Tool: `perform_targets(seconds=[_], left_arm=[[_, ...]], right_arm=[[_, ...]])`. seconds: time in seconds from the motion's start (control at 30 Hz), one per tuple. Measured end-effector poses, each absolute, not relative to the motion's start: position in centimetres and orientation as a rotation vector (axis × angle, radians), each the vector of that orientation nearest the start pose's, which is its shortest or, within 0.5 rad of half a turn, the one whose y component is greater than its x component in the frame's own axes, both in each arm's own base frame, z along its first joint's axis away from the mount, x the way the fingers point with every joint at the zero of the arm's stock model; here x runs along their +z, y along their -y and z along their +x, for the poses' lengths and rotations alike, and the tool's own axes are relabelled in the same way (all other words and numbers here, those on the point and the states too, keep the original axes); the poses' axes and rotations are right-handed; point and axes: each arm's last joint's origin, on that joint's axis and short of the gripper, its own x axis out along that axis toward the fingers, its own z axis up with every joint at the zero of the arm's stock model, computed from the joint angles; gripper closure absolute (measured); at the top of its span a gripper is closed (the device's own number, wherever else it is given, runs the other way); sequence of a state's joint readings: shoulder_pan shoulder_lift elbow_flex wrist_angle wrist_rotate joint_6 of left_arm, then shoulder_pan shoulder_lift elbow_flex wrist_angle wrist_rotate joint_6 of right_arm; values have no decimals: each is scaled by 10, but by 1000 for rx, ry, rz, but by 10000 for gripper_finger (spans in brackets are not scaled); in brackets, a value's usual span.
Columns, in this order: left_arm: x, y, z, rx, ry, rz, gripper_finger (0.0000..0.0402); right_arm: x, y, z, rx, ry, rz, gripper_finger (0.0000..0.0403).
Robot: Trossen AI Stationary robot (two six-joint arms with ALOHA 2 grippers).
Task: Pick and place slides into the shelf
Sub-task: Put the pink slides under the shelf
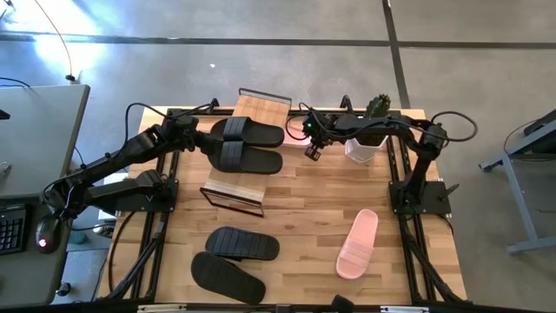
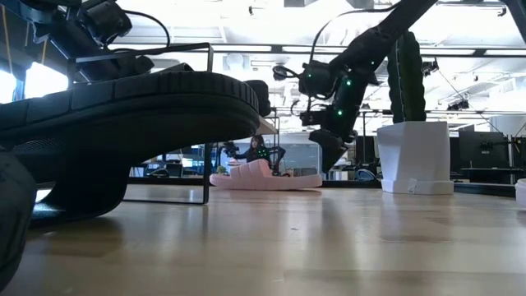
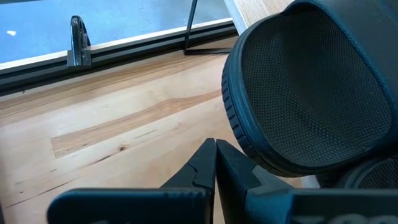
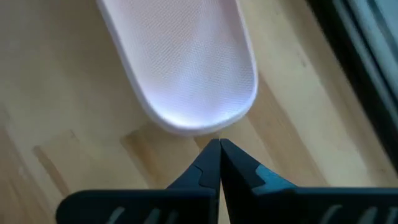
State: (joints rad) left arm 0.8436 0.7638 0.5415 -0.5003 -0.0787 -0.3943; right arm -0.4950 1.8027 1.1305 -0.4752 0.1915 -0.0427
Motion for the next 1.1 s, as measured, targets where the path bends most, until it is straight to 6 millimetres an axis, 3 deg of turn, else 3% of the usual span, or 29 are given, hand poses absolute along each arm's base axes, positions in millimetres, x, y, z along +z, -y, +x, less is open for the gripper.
perform_targets(seconds=[0.33,0.83,1.1], left_arm=[[227,-116,101,1012,-518,-633,401],[226,-116,101,1014,-519,-633,401],[226,-117,101,1014,-520,-632,401]], right_arm=[[153,176,316,-550,-1102,171,403],[157,175,329,-498,-972,183,403],[156,176,327,-532,-983,177,403]])
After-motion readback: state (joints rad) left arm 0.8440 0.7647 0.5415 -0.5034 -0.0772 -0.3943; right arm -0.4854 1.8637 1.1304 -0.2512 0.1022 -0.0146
